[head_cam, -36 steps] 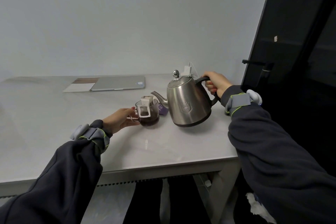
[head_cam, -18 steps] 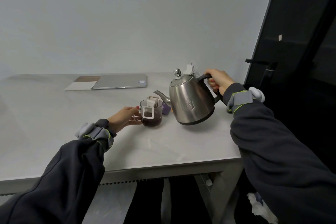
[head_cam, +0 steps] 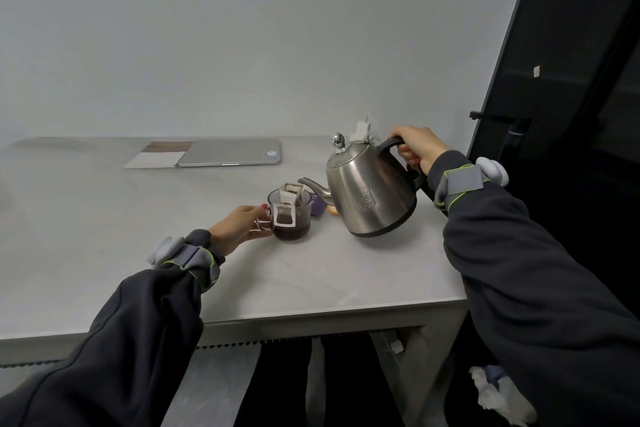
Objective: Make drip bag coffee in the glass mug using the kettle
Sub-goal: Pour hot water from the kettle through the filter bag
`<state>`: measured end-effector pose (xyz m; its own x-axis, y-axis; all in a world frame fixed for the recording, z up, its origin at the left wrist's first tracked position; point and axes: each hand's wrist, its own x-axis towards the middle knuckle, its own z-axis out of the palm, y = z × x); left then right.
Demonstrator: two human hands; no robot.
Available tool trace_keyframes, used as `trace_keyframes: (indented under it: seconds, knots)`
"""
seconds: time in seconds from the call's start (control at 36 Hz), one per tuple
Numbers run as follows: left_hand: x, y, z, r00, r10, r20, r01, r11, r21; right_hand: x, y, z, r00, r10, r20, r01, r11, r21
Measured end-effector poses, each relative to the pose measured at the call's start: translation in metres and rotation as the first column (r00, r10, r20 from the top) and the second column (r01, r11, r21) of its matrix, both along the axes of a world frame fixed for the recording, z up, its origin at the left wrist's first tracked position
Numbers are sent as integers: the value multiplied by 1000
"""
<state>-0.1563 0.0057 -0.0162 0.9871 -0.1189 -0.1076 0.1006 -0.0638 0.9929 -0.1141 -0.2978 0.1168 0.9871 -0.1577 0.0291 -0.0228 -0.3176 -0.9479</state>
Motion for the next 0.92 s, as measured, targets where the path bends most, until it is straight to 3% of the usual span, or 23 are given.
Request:
trace_keyframes:
  seconds: [0.92]
  knots:
    - [2,1,1,1000,0,-25,-1,1000,-12,-4,3,12,1000,9,22,-9,999,-32]
